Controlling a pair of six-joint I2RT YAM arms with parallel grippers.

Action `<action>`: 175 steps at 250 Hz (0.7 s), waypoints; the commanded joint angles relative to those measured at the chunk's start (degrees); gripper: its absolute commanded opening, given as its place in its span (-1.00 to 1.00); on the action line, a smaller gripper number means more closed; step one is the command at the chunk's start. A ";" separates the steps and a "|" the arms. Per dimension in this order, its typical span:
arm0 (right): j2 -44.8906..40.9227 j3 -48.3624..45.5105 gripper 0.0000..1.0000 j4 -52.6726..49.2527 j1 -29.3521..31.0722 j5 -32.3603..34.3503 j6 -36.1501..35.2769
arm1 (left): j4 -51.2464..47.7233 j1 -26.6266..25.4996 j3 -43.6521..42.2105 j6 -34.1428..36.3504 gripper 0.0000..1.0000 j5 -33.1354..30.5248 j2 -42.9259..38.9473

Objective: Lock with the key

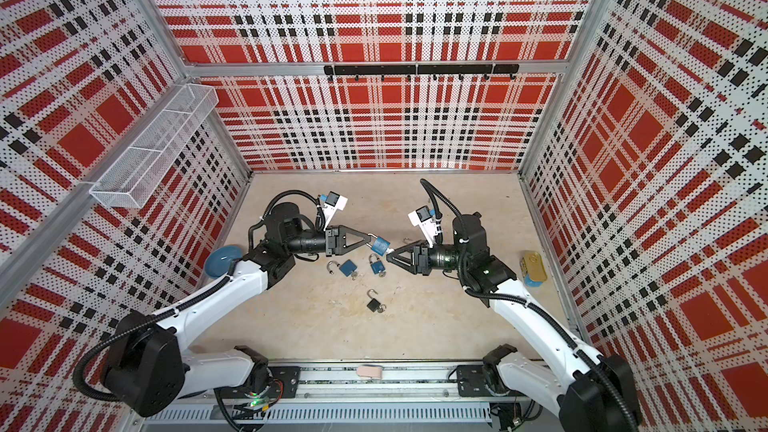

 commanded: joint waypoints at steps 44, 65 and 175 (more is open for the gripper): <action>-0.09 -0.49 -0.36 4.62 -0.21 -0.82 0.00 | -5.23 0.56 2.26 4.26 -1.00 1.04 -1.11; 0.39 -0.41 -0.39 5.59 -0.17 -0.86 0.48 | -5.47 0.51 2.24 4.27 -1.00 1.03 -1.35; 2.20 -0.46 -0.38 7.78 -0.11 -1.87 1.88 | -5.75 -1.02 3.20 4.25 -1.00 -1.93 -2.64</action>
